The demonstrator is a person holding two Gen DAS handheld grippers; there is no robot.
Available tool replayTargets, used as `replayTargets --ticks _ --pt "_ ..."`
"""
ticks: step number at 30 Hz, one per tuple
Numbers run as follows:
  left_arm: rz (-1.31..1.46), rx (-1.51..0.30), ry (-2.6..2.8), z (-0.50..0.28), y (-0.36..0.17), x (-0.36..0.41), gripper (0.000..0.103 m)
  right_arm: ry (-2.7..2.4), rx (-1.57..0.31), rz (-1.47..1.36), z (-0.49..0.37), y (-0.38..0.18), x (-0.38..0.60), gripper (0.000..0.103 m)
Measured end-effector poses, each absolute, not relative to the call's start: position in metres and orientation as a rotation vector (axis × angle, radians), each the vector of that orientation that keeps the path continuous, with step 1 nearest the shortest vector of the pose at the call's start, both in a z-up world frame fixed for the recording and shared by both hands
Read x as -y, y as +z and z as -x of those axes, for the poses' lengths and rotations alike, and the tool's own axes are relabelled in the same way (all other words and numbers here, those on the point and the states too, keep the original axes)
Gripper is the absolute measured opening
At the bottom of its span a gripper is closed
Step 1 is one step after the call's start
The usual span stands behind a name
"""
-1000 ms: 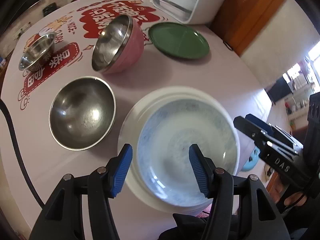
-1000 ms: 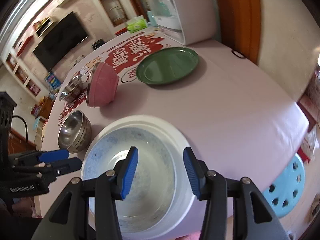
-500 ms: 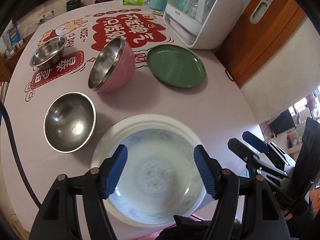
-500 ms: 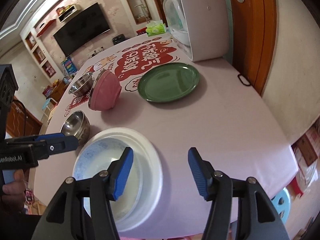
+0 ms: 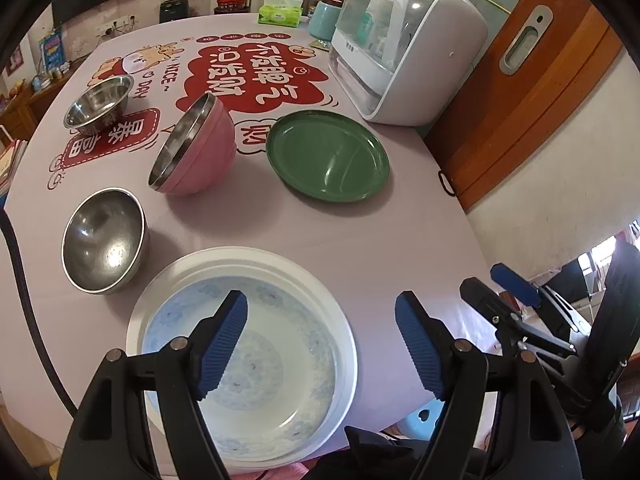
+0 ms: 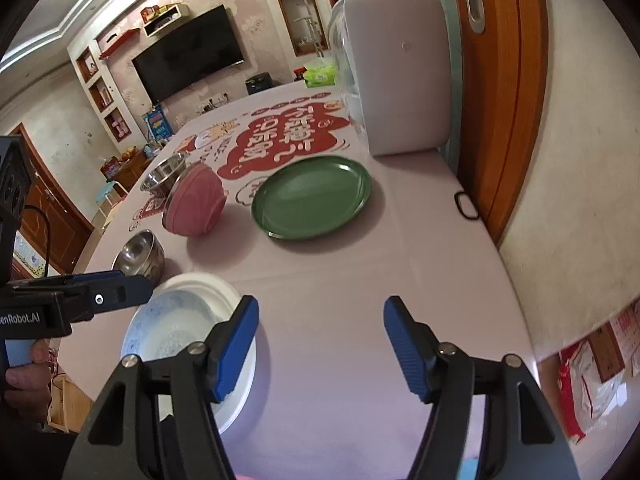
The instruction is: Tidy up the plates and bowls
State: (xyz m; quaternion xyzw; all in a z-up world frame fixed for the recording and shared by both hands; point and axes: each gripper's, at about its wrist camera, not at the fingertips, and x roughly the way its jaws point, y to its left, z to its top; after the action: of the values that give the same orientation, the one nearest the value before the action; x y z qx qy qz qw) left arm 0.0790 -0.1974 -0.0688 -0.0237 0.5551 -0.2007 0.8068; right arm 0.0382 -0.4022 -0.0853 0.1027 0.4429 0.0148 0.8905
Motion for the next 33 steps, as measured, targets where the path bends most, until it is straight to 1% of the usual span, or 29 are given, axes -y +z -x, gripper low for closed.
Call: replayTargets --ticks 9,19,25,33 --pt "0.089 -1.162 -0.387 -0.101 -0.062 0.209 0.076 0.065 -0.887 -0.177 -0.067 -0.073 0.421 0.068" --pt "0.117 -1.147 -0.333 -0.137 -0.067 0.224 0.076 0.113 -0.875 -0.172 -0.123 -0.072 0.437 0.069" --pt "0.134 -1.178 -0.310 -0.160 -0.083 0.231 0.076 0.124 -0.873 -0.196 -0.152 -0.084 0.445 0.069" --pt "0.166 -1.219 -0.263 -0.191 -0.114 0.237 0.076 0.130 -0.924 -0.189 -0.180 -0.116 0.448 0.069"
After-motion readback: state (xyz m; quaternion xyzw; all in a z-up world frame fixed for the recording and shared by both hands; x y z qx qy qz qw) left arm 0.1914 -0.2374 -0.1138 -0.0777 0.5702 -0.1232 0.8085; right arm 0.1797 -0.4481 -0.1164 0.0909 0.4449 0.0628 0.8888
